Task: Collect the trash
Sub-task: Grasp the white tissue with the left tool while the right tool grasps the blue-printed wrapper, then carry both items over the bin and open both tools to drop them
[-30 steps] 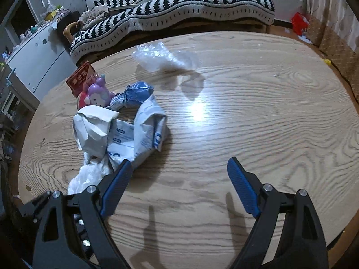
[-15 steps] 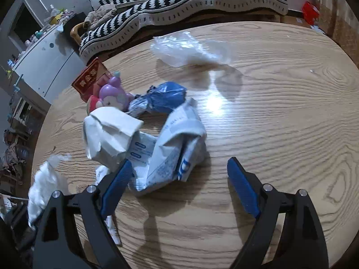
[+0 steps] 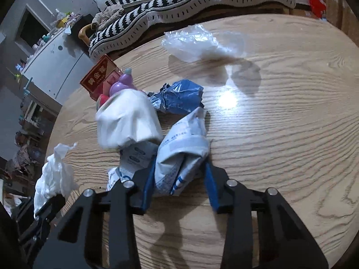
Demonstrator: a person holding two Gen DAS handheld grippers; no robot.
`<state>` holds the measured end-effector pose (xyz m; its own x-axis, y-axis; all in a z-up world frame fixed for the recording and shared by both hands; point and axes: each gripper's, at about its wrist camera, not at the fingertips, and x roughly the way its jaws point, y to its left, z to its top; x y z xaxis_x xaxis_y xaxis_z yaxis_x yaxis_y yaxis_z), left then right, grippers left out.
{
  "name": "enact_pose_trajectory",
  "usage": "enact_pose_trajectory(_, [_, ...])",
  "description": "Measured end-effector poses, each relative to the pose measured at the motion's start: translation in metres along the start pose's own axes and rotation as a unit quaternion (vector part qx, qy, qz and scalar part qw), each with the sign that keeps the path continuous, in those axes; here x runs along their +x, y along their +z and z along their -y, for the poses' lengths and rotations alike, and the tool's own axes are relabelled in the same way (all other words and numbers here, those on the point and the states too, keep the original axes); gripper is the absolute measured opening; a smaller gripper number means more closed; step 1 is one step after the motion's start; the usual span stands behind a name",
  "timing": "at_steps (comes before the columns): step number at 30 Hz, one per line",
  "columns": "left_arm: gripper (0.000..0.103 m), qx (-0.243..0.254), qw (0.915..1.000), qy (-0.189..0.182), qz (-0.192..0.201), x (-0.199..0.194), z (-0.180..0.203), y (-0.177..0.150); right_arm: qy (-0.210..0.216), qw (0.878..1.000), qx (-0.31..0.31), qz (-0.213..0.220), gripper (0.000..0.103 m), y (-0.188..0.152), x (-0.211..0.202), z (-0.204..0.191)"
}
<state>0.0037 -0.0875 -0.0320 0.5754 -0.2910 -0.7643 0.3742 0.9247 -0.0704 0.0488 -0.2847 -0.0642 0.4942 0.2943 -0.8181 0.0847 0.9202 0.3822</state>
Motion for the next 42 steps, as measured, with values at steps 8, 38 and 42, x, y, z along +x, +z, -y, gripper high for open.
enact_pose_trajectory(8, [0.013,0.014,0.9998,-0.013,0.011,0.002,0.024,0.012,-0.031,0.999,-0.021,0.025,0.037,-0.011,-0.044,0.011])
enact_pose_trajectory(38, [0.013,0.197,0.9585,-0.206,0.0,0.059,0.367,0.012,-0.221,0.944,0.201,0.139,0.037,-0.179,-0.295,0.353])
enact_pose_trajectory(42, [0.013,0.237,0.9406,-0.243,-0.009,0.063,0.422,-0.008,-0.244,0.924,0.259,0.137,0.037,-0.222,-0.317,0.408])
